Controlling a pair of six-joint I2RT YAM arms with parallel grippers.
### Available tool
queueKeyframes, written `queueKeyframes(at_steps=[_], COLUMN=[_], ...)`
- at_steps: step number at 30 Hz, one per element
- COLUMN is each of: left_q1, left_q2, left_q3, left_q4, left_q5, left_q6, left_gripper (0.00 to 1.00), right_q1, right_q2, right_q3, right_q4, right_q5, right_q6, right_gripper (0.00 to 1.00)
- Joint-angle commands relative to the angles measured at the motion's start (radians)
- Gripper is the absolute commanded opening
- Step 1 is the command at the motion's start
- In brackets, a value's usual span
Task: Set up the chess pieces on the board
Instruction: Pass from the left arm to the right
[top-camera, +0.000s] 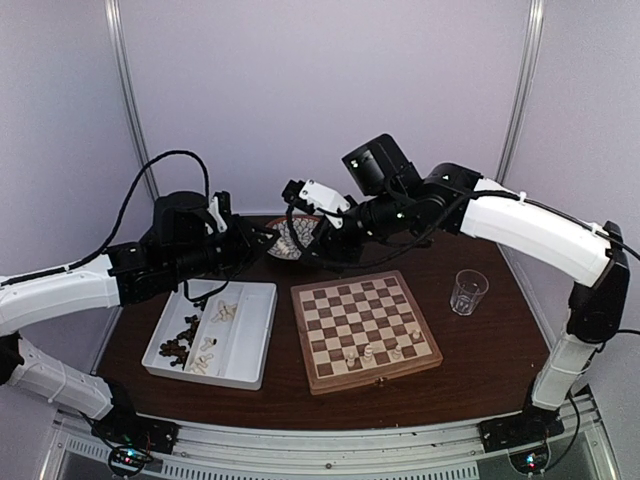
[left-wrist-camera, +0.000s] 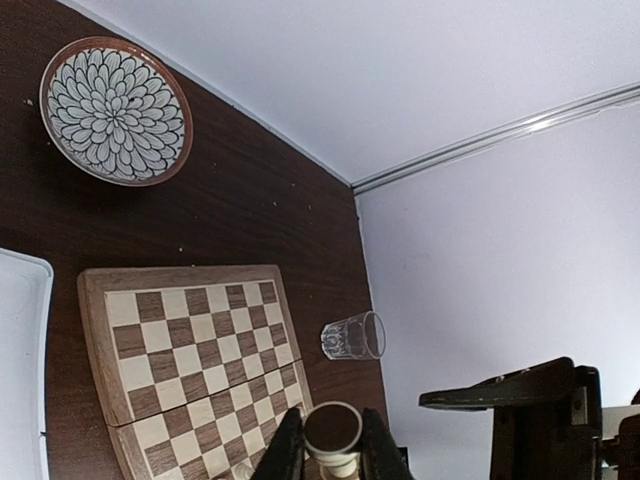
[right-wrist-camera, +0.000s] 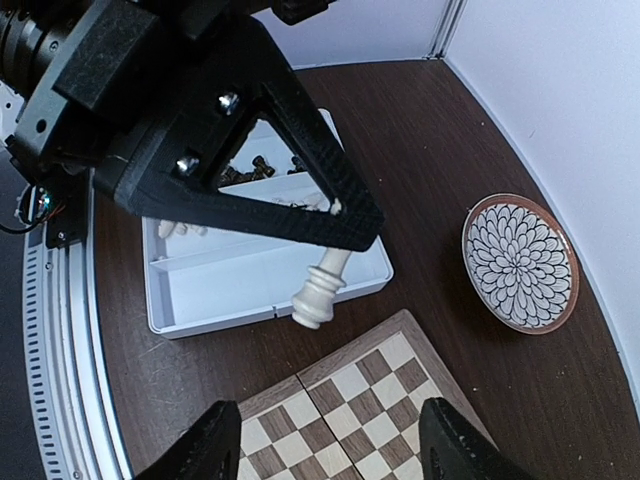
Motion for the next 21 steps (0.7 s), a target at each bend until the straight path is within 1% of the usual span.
queueKeyframes(at_steps=[1, 7, 15, 17, 19, 21], left_q1=[-0.001, -0.001, -0.001, -0.001, -0.001, -0.001], left_q2=[-0.008, 0.002, 0.000, -0.007, -0.013, -0.018], left_q3=[-0.010, -0.015, -0.045, -0.046, -0.049, -0.052], left_q4=[0.106, 0.143, 0.190, 0.189, 0.188, 0.189], left_q5=[-0.011, 0.012, 0.033, 0.032, 0.029, 0.025], left_q6=[-0.073, -0.106, -0.156, -0.156, -0.159, -0.160], left_gripper=[0.00, 0.00, 0.00, 0.00, 0.00, 0.00], right_q1=[0.018, 0.029, 0.030, 0.030, 0.030, 0.030], right_q2=[0.034, 0.087, 0.133, 0.136, 0.134, 0.136], right_q3=[0.054, 0.110, 0.164, 0.166, 0.167, 0.166], right_q4=[0.036, 0.041, 0.049, 0.049, 0.051, 0.050], right_q5=[-0.035, -0.060, -0.019, -0.010, 0.000, 0.010], right_q6=[0.051, 0.095, 0.131, 0.137, 0.138, 0.138], right_gripper=[0.63, 0.59, 0.48, 0.43, 0.34, 0.29])
